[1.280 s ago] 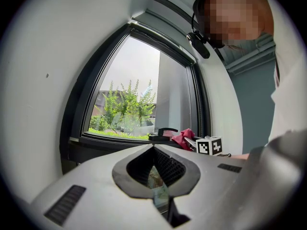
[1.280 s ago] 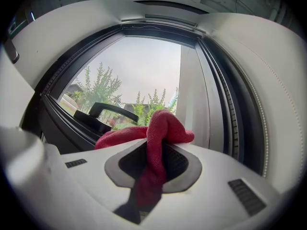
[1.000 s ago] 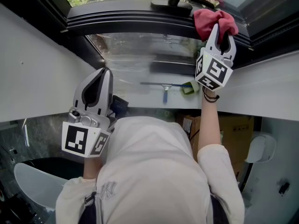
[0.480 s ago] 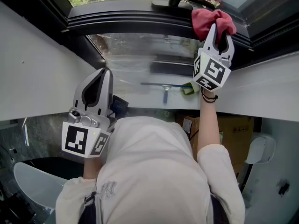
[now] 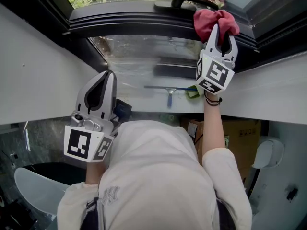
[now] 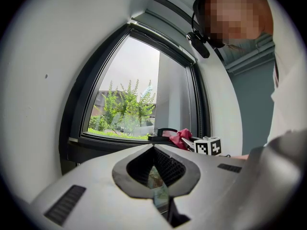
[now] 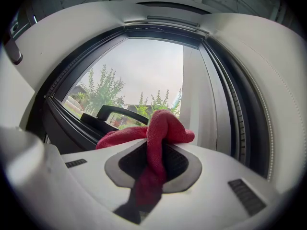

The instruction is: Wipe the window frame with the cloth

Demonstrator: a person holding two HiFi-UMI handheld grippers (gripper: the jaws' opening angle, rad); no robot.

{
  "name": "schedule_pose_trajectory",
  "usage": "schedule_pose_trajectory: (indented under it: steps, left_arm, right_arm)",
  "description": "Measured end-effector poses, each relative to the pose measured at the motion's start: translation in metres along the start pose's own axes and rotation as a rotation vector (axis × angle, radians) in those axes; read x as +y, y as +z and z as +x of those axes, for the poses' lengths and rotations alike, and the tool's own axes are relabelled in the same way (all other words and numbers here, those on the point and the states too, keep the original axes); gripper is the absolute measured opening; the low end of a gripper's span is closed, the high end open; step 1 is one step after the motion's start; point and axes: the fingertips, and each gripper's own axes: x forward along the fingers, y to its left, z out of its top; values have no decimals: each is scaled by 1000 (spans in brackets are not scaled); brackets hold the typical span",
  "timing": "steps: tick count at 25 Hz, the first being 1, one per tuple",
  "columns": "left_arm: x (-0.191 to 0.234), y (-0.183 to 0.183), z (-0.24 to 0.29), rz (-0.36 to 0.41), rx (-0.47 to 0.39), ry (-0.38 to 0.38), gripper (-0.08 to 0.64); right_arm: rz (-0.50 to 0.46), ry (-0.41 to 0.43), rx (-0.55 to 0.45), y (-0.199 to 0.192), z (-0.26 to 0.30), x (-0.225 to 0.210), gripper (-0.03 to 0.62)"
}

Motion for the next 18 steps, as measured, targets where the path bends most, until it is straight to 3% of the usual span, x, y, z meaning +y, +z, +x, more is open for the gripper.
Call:
schedule_pose_trajectory:
  steps: [18]
  left_arm:
    - [2, 0, 1, -2, 1, 10, 8]
  right_arm:
    - [0, 17, -13, 3, 0, 8, 83]
